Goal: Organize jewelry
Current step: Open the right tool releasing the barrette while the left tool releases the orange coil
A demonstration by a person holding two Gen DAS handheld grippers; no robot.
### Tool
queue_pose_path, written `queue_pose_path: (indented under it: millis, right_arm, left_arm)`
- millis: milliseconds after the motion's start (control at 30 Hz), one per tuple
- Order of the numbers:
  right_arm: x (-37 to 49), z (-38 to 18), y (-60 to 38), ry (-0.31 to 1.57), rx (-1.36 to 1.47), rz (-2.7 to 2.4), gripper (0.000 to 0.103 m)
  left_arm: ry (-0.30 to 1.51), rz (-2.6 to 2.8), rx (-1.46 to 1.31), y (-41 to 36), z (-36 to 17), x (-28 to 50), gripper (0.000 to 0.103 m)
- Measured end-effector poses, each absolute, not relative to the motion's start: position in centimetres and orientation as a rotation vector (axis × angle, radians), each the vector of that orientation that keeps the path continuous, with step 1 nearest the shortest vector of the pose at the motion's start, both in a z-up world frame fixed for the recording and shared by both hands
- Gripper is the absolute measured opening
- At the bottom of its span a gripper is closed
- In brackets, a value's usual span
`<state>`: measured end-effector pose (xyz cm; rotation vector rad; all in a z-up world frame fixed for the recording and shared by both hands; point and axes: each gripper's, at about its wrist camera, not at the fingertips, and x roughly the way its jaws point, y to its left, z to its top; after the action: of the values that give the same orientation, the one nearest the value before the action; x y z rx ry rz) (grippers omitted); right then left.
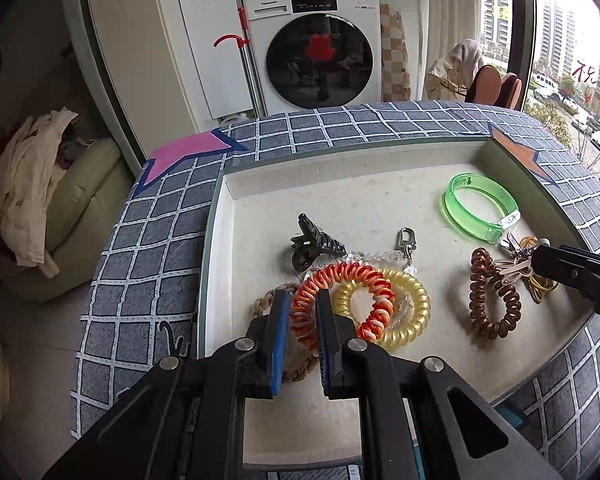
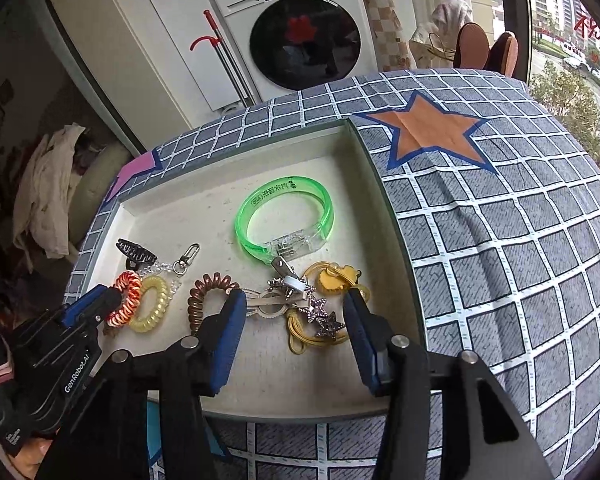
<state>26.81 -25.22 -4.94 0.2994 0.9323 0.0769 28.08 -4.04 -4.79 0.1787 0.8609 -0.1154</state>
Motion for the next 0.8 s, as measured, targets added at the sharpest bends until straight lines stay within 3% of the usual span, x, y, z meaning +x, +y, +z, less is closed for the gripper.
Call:
queue_pose_path:
  millis: [133, 467, 500, 533, 567, 700, 800]
  right_arm:
    - [26.2, -3.9, -24.8, 0.905, 0.28, 0.089, 0.064]
    - [24.4, -2.2, -24.4, 0.867, 0.273, 0.089, 0.069]
    - [24.2, -2.0, -24.3, 0.864, 0.267, 0.086, 0.069]
    - [24.1, -1.8, -24.3, 0.862, 0.261, 0.084, 0.069]
    - [23.9, -1.6, -24.2, 0.86, 0.255, 0.083, 0.069]
    - [23.0, -1.1, -23.9, 0.848, 0.222, 0.071, 0.069]
    - [22.3, -0.9, -23.6, 0.843, 0.2, 0.068, 0.075]
  left_arm:
    - [0.861, -0.104, 0.166, -3.9, -4.5, 27.8, 0.034]
    - [0.807, -0.091, 0.153, -3.5, -2.5, 26.5, 0.037]
    - [0.805, -0.091, 0.153, -3.4, -2.3, 26.4, 0.066]
    - [0.799, -0.082, 0.15, -3.3, -2.1, 26.1, 0.089]
    - [0.771, -0.065, 0.144, -3.1, -1.7, 25.7, 0.103]
    - [0.724, -0.079, 0.15, -3.2, -0.4, 24.5, 0.103]
    - [0.723, -0.083, 0.144, -3.2, 0.0, 23.7, 0.103]
